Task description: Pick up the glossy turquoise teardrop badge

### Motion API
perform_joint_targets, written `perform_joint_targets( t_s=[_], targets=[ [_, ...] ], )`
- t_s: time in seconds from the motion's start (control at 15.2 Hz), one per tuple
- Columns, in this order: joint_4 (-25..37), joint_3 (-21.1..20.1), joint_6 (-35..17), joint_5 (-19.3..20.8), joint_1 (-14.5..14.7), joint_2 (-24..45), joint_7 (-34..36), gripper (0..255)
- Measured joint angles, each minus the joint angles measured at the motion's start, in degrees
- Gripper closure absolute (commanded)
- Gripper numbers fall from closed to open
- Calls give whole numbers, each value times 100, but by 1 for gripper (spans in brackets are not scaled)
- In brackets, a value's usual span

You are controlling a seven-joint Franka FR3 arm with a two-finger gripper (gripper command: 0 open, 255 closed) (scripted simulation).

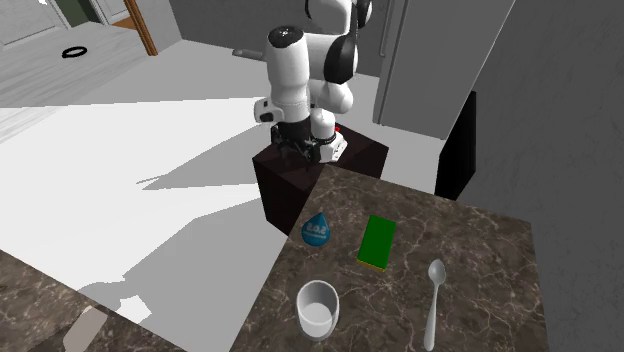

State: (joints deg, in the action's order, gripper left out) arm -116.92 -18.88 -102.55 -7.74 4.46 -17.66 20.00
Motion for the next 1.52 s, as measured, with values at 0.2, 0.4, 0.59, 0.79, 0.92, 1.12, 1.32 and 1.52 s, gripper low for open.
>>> perform_joint_targets(
  t_s=[0.2,0.4,0.59,0.79,0.92,1.12,1.32,1.52],
  targets=[
    [360,-271,-195,155,75,594,272,0],
    [844,-524,-250,373,184,1196,587,0],
    [1411,-718,-293,686,322,1906,884,0],
    [1987,-842,-254,999,508,2557,1144,0],
    [1999,-863,-340,1060,559,2677,1210,0],
    [1811,-858,-559,1081,559,2714,1216,0],
    [1668,-854,-765,1119,570,2786,1238,0],
    [1646,-854,-802,1126,572,2795,1243,255]
  ],
)
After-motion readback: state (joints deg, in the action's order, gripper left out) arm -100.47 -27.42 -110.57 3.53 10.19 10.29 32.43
